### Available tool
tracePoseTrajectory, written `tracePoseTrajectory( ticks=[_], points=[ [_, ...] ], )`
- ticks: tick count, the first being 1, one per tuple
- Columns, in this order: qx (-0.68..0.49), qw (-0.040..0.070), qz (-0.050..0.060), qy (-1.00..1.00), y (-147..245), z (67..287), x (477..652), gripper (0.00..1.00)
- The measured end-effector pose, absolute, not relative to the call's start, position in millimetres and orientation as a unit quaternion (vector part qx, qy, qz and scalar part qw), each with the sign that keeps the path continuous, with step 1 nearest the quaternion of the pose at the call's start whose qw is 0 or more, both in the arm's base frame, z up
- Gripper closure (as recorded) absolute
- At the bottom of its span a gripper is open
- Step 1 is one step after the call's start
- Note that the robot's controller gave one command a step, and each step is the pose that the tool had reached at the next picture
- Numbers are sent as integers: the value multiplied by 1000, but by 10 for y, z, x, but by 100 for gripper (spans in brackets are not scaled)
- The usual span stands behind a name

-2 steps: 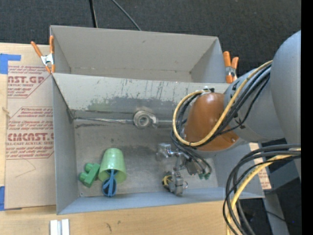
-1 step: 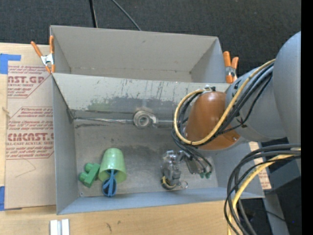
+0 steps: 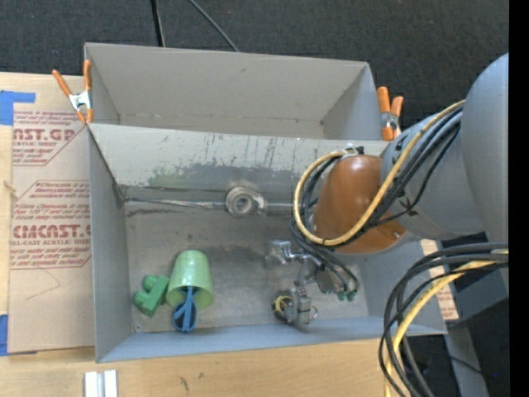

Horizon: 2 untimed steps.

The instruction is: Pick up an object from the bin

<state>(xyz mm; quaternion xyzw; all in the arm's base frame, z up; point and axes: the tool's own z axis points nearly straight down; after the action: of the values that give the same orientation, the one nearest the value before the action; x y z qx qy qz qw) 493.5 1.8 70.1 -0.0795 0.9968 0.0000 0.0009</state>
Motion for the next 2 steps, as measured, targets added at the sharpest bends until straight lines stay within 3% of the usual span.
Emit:
tracePoseTrajectory(
  ticks=[1, 2],
  points=[
    [-80, 2, 0, 997, 17, 713, 4943, 100],
    [-80, 0, 0, 997, 17, 701, 4934, 0]
  ],
)
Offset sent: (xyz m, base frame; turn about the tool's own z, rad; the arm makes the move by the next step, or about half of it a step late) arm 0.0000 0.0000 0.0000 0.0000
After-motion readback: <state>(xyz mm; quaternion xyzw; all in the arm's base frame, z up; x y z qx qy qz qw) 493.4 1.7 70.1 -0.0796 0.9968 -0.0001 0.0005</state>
